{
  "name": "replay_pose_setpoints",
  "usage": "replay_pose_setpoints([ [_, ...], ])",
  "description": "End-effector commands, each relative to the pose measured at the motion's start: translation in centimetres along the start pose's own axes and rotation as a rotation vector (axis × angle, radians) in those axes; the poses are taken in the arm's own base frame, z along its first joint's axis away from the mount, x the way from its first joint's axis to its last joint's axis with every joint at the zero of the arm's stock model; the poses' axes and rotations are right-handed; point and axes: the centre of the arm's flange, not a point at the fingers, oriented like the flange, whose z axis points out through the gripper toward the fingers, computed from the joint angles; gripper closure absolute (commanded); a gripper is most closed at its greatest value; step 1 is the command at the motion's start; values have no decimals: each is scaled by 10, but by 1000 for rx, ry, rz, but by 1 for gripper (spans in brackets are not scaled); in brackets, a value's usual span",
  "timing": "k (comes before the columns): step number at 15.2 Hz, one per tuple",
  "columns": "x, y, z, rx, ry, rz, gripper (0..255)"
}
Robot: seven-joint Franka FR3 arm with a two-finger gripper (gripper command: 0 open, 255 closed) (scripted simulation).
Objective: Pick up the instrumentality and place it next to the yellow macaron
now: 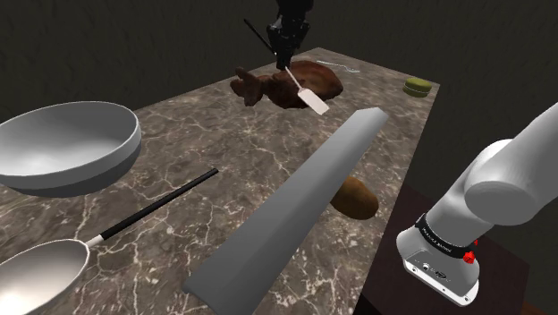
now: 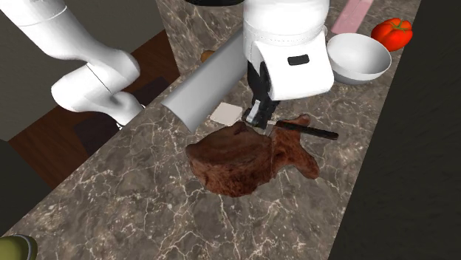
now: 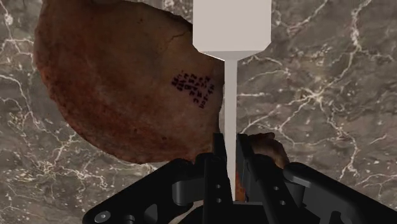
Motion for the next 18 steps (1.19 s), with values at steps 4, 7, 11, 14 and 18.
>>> replay_pose_setpoints([
  [4,-18,65,0,1,0,-2,255],
  [7,-26,103,0,1,0,-2,255],
  [11,-38,155,-1,1,0,-2,255],
  [14,-47,193,-2,1,0,-2,255],
  [18,-58,245,-3,1,0,-2,255],
])
